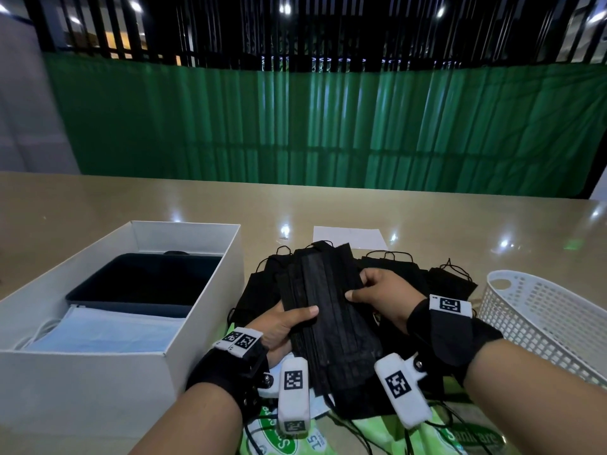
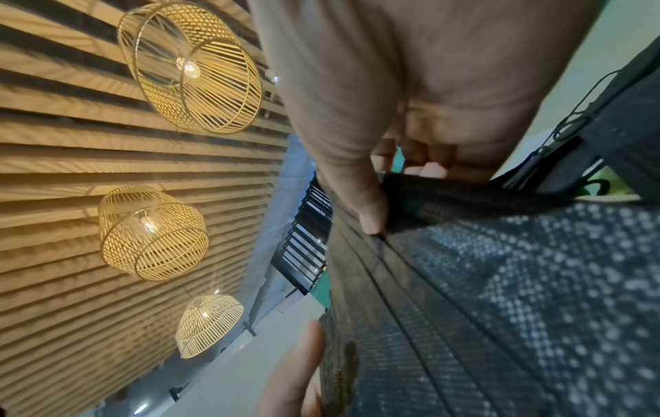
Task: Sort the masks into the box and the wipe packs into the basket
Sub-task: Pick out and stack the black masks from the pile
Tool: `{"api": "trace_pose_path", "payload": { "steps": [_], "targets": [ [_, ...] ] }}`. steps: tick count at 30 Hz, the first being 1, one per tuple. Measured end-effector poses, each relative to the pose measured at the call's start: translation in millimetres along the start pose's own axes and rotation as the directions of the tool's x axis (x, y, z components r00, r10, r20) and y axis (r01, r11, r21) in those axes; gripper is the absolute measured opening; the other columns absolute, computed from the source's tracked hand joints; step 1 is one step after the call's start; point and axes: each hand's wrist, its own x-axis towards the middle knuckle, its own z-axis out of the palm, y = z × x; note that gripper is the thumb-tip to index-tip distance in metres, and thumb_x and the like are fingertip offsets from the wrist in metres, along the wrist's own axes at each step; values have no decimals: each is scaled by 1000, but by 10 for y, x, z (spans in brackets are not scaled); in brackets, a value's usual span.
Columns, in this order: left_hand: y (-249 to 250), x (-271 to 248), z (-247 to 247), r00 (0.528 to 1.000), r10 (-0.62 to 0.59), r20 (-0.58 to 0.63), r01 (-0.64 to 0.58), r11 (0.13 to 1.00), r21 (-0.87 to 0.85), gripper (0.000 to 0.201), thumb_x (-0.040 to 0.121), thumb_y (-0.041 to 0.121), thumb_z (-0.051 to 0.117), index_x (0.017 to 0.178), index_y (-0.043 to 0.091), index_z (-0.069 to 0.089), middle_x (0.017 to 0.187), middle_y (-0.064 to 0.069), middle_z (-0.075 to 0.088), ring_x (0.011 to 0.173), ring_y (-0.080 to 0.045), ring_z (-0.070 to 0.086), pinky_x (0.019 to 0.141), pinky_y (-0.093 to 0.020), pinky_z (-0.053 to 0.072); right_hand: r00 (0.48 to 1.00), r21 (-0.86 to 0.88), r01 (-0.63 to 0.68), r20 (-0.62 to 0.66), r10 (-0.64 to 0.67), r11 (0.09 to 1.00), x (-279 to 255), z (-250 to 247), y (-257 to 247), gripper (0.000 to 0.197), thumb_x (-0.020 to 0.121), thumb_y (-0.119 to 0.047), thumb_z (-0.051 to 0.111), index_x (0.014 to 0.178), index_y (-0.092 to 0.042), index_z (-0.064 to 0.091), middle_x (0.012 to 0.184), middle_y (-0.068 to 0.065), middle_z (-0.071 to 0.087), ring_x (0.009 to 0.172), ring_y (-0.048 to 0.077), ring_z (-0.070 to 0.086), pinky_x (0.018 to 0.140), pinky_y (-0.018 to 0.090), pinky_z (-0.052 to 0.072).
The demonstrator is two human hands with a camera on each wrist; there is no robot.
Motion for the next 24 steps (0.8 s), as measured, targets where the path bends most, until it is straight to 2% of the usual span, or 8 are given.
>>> {"api": "trace_pose_path", "payload": {
  "steps": [6,9,11,14,18,20,22,24],
  "targets": [
    [-20,-1,16,999,32,27,-31,999,-20,82,55,10,89,129,4,53,122,-22,61,108,-34,63,93,-46,51,983,205,178,-1,-182,962,-14,43,-239,30,83,5,63,68,-13,44,78,15,54,73,24,54,65,31,48],
    [48,-31,129,985,129,-110,-121,989,79,49,81,1,67,126,12,54,117,-15,66,108,-30,63,96,-44,48,977,250,203,15,-214,947,1,69,-332,22,85,3,62,78,-13,48,88,14,60,81,26,59,77,39,52],
    [188,-39,262,968,205,-144,-174,964,201,38,90,0,55,126,12,53,114,-13,66,103,-27,64,92,-39,51,977,237,195,37,-209,952,-11,67,-331,22,85,-4,65,95,-16,50,103,10,64,92,24,64,89,41,53],
    [463,-39,459,931,336,-144,-262,888,377,35,87,13,63,121,12,57,112,-11,67,103,-26,64,94,-40,50,975,172,204,55,-216,964,-97,6,-356,45,85,-16,68,122,-23,43,114,3,61,100,11,63,84,25,55],
    [698,-91,666,861,502,-82,-377,738,560,20,87,12,64,100,26,59,106,-4,67,105,-24,63,96,-38,48,956,79,288,38,-292,954,-228,-152,-441,42,91,-26,60,126,-28,38,111,-12,61,99,0,62,79,13,49],
    [657,-100,693,879,474,-48,-377,752,540,29,81,14,71,106,22,59,104,-4,68,102,-22,64,92,-35,50,959,-43,277,73,-274,960,-246,-196,-390,48,91,-33,60,132,-28,35,114,-15,59,103,-2,59,88,16,48],
    [531,-84,651,919,394,-19,-318,769,555,49,73,14,77,117,18,56,110,-7,67,102,-21,65,90,-32,51,971,-159,208,150,-184,965,-235,-208,-256,68,83,-42,63,140,-27,30,126,-7,57,114,9,56,102,32,44],
    [382,-66,579,961,277,-1,-221,768,602,46,80,4,70,122,12,54,112,-9,66,105,-22,63,90,-30,51,974,-278,131,215,-71,952,-248,-206,-122,71,82,-45,62,141,-26,29,132,-4,55,118,12,54,106,32,40]
  ]
}}
